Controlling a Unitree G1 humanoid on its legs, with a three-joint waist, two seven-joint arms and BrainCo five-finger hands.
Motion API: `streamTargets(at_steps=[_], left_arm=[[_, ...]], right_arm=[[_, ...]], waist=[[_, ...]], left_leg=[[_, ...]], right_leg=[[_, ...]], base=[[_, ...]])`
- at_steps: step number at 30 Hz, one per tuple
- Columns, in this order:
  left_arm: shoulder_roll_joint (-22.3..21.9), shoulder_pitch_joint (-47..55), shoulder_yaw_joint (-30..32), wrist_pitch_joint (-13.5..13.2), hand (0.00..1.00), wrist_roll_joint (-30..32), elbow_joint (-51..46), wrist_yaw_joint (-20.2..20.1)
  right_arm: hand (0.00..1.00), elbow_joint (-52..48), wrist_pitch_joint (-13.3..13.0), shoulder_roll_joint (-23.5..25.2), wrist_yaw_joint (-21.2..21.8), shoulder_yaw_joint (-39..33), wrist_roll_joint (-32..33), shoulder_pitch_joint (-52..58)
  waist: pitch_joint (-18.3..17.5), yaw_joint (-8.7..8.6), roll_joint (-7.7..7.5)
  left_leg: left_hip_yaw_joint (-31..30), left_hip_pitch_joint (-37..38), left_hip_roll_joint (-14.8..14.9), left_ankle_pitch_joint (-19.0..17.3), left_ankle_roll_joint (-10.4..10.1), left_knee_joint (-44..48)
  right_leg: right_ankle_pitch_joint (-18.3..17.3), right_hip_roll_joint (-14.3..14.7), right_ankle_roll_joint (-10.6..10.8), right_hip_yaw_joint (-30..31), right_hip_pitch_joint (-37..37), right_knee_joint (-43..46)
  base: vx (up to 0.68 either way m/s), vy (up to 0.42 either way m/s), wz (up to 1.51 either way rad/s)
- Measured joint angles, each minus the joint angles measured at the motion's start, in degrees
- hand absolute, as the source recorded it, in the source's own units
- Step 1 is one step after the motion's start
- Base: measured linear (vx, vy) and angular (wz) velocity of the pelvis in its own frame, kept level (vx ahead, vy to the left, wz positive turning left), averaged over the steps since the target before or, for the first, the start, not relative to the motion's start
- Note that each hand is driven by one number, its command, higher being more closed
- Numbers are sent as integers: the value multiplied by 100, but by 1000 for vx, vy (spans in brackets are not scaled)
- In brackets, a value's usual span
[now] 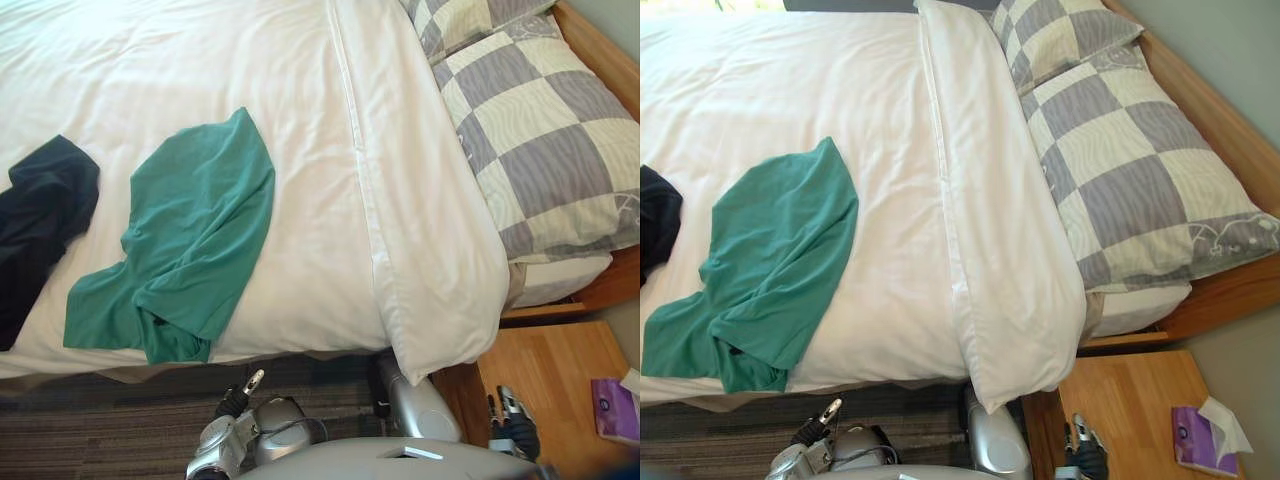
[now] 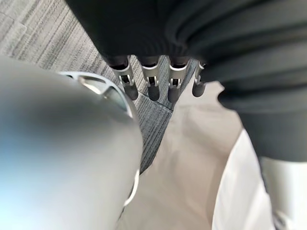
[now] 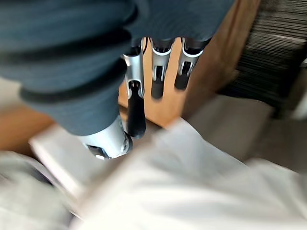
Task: Tidy the bed and pick cloth on bed and put in laundry
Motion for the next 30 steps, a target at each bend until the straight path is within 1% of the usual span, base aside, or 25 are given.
streamTargets(at_steps=[1, 2, 4, 5, 7, 8, 11, 12, 15, 16, 19, 20, 21, 22, 23, 24, 25, 26, 27, 28, 29, 30], left_arm=[[9, 29, -23, 57, 0, -13, -11, -2], [15, 43, -42, 81, 0, -25, -29, -18], [18, 98, -95, 134, 0, -56, -44, -64], [3, 120, -149, 150, 0, -58, -43, -171], [-136, 91, -158, 148, 0, -53, -44, -259], [-190, 87, -155, 183, 0, 10, -38, -395], [-221, 80, -148, 253, 0, 234, -29, -447], [-237, 80, -144, 257, 0, 299, -7, -447], [-268, 82, -112, 290, 0, 344, 5, -448], [-477, 87, -34, 419, 0, 461, 4, -657], [-477, 87, -34, 419, 0, 461, 4, -657], [-473, 84, -34, 419, 0, 461, 4, -658], [-468, 75, -34, 415, 0, 461, 4, -657], [-452, 49, -28, 398, 0, 459, 4, -655], [-430, 13, 34, 362, 0, 454, 16, -647], [-427, 6, 71, 334, 0, 453, 13, -646], [-420, -10, 124, 256, 0, 449, 17, -638], [-420, -28, 184, 162, 0, 442, 16, -631], [-403, -66, 249, 18, 0, 438, 14, -620], [-380, -99, 322, -113, 0, 430, 21, -596], [-380, -113, 348, -178, 0, 423, 22, -569], [-390, -164, 402, -310, 0, 415, 42, -558]], right_arm=[[0, 1, 19, -21, -118, 200, -307, -30], [0, 4, 31, -22, -174, 274, -456, -41], [0, 17, 70, -34, -245, 364, -891, -72], [0, 87, 70, -27, -317, 403, -1126, -124], [0, 234, 61, -57, -390, 417, -1317, -165], [0, 324, 49, -60, -442, 417, -1378, -187], [0, 509, 20, -145, -469, 422, -1594, -223], [0, 607, 18, -197, -478, 423, -1646, -228], [0, 816, 16, -283, -475, 417, -1807, -228], [0, 902, 14, -479, -408, 350, -2037, -179], [0, 901, 14, -479, -408, 350, -2037, -179], [0, 901, 14, -479, -408, 351, -2037, -179], [0, 902, 14, -479, -408, 352, -2042, -179], [0, 902, 15, -478, -414, 356, -2083, -188], [0, 893, 18, -481, -431, 360, -2288, -222], [0, 884, 21, -481, -441, 362, -2376, -227], [0, 867, 37, -483, -461, 364, -2523, -235], [0, 827, 74, -489, -480, 364, -2713, -242], [0, 802, 113, -501, -498, 368, -2959, -286], [0, 800, 159, -508, -543, 370, -3192, -317], [0, 801, 184, -520, -565, 373, -3299, -327], [0, 809, 204, -558, -626, 408, -3511, -358]], waist=[[-2, 24, -1], [-11, 52, -5], [-50, 104, 11], [-69, 101, 29], [-122, 117, 10], [-185, 93, 22], [-254, 83, 0], [-271, 93, 4], [-305, 113, 27], [-333, 123, 290], [-333, 123, 290], [-325, 123, 274], [-297, 124, 227], [-295, 125, 237], [-246, 126, 181], [-237, 129, 166], [-239, 141, 156], [-218, 149, 116], [-176, 194, 70], [-129, 243, 2], [-114, 265, -21], [-102, 295, -43]], left_leg=[[154, 173, -44, 89, -44, -204], [223, 250, -74, 116, -74, -296], [399, 452, -127, 207, -153, -556], [490, 642, -198, 324, -199, -831], [617, 923, -387, 574, -256, -1357], [611, 1121, -531, 810, -288, -1781], [603, 1404, -750, 1220, -281, -2353], [606, 1485, -807, 1382, -267, -2538], [605, 1592, -927, 1696, -229, -2883], [787, 1777, -987, 1683, -283, -3465], [787, 1777, -985, 1683, -283, -3469], [790, 1776, -986, 1683, -283, -3466], [795, 1776, -988, 1683, -284, -3456], [804, 1773, -987, 1683, -284, -3439], [806, 1754, -980, 1682, -285, -3415], [801, 1736, -974, 1682, -285, -3400], [765, 1669, -963, 1668, -288, -3346], [726, 1581, -948, 1642, -284, -3262], [588, 1474, -944, 1627, -267, -3089], [339, 1309, -926, 1632, -245, -2831], [188, 1223, -907, 1626, -212, -2694], [-75, 1087, -875, 1622, -181, -2482]], right_leg=[[-115, -212, -134, -318, -20, 35], [-136, -326, -157, -481, -7, 52], [-142, -453, -151, -681, 39, 39], [-128, -453, -159, -695, 114, -13], [-100, -469, -166, -709, 242, -132], [-99, -501, -164, -778, 383, -261], [-55, -544, -130, -816, 614, -511], [6, -546, -114, -827, 719, -670], [180, -550, -74, -842, 912, -1084], [301, -439, -119, -860, 931, -1247], [285, -436, -126, -861, 923, -1233], [277, -436, -127, -858, 909, -1210], [274, -436, -127, -853, 897, -1194], [268, -439, -127, -845, 876, -1162], [255, -440, -127, -843, 851, -1144], [253, -439, -130, -844, 834, -1141], [249, -438, -131, -844, 788, -1134], [249, -438, -131, -838, 732, -1135], [248, -436, -130, -802, 670, -1143], [253, -447, -119, -769, 631, -1177], [265, -448, -115, -762, 629, -1208], [306, -445, -92, -761, 641, -1289]], base=[[169, -68, -26], [179, -68, -30], [139, -57, -31], [213, -89, -27], [162, -70, -13], [96, -52, 5], [89, -34, 11], [37, -2, 9], [-1, 12, 7], [0, 0, 0], [0, 0, 0], [0, 0, 0], [12, 8, -3], [11, 9, -5], [3, 4, -4], [0, 0, 0], [0, 0, 0], [0, 0, 0], [0, 0, 0], [-2, -36, -5], [-18, -50, -5], [-14, -41, 0]])
